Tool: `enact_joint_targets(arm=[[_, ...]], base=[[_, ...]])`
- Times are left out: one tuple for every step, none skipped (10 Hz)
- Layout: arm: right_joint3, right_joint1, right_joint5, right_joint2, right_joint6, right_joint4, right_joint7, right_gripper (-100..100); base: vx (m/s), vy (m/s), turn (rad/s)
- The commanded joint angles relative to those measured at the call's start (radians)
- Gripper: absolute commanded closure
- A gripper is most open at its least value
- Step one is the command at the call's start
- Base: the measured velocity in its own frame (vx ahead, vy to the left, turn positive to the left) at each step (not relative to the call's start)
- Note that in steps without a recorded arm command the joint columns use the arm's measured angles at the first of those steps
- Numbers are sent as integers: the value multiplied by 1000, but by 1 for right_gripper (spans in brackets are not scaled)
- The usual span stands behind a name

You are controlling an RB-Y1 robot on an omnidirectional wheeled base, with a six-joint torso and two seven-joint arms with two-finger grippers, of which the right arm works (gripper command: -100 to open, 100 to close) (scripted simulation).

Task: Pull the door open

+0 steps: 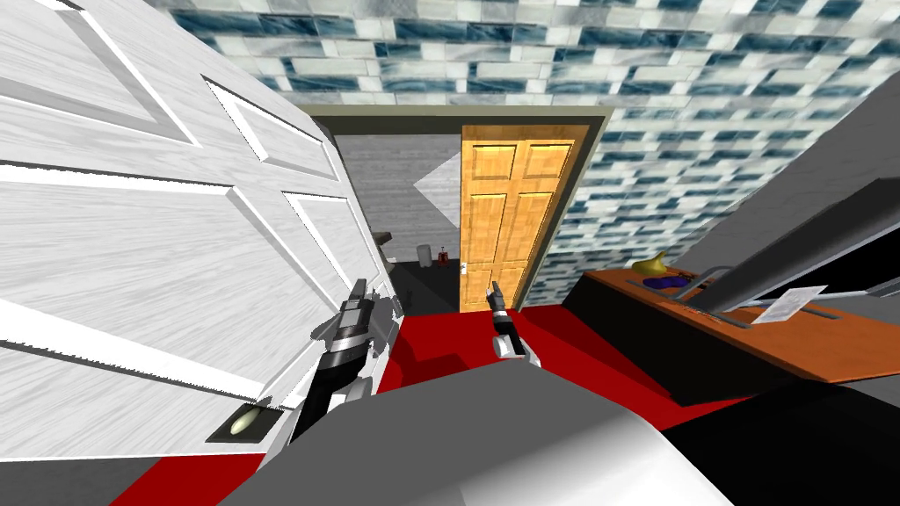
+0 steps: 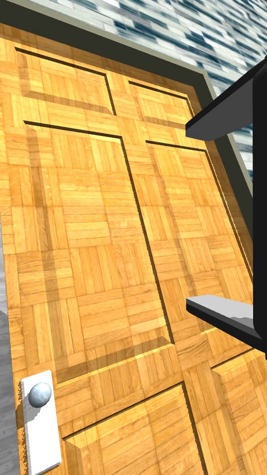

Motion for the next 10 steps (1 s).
enact_joint_targets(arm=[[-5,-24,-13,-3,-6,50,9,-100],[-5,-24,-13,-3,-6,56,9,-100],[-6,-35,-20,-4,-10,86,14,-100],[-8,-46,-28,-5,-14,116,19,-100],[-10,-57,-35,-7,-17,145,24,-100],[-10,-57,-35,-7,-17,145,24,-100],[-12,-68,-42,-8,-21,174,29,-100],[-14,-78,-49,-9,-24,202,34,-100],[-16,-89,-56,-10,-28,230,39,-100],[-17,-99,-63,-11,-32,258,44,-100]], base=[[99,-18,89],[65,-12,43],[56,-4,68],[74,-4,118],[96,-10,95],[75,-2,24],[64,-1,59],[89,-7,105],[87,-20,95],[95,-23,99]])
